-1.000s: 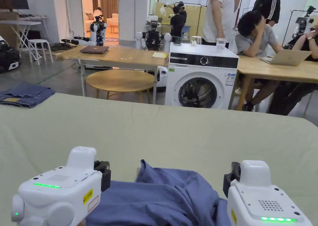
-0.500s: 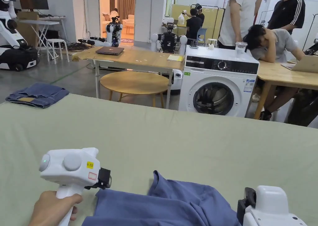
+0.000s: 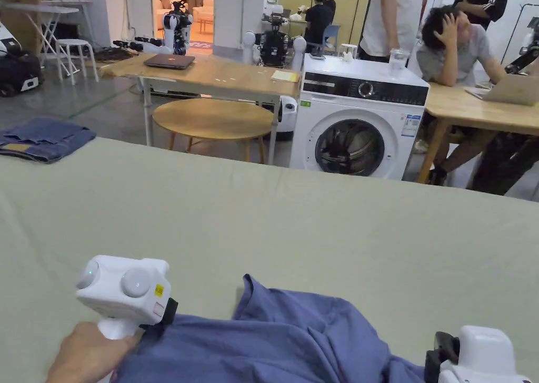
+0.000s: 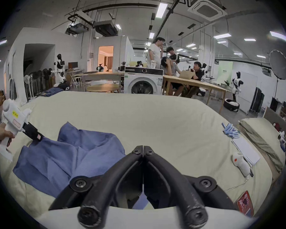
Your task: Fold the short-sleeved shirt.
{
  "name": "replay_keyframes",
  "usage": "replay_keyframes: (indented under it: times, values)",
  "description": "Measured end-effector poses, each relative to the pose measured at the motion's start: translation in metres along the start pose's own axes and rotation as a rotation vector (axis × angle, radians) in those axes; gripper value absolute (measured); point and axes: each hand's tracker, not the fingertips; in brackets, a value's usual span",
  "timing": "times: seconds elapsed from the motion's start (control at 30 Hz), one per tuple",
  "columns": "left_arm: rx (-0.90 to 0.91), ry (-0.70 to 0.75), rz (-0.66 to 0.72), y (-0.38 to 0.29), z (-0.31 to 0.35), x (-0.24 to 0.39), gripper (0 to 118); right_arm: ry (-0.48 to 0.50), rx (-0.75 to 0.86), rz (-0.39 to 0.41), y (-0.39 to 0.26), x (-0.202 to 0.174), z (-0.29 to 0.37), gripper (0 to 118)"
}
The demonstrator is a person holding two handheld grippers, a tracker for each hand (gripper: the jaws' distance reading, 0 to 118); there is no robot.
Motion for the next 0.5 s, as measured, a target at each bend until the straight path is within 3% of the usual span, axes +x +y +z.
replay_keyframes:
  times: [0.23, 0.3, 0.37, 0.5]
  values:
    - [0.122, -0.065, 0.032, -0.022, 0.040, -0.008, 1, 0.035, -0.235, -0.019, 0.016, 0.040, -0.038, 0]
    - [0.138, -0.067, 0.033, -0.028, 0.050, -0.009, 1, 0.048, -0.282, -0.036, 0.015, 0.046, -0.055, 25]
    - [0.158, -0.075, 0.041, -0.037, 0.060, -0.010, 1, 0.058, -0.358, -0.036, 0.013, 0.051, -0.075, 62]
    - [0.169, -0.085, 0.062, -0.051, 0.069, -0.013, 1, 0.091, -0.491, 0.007, -0.001, 0.045, -0.112, 62]
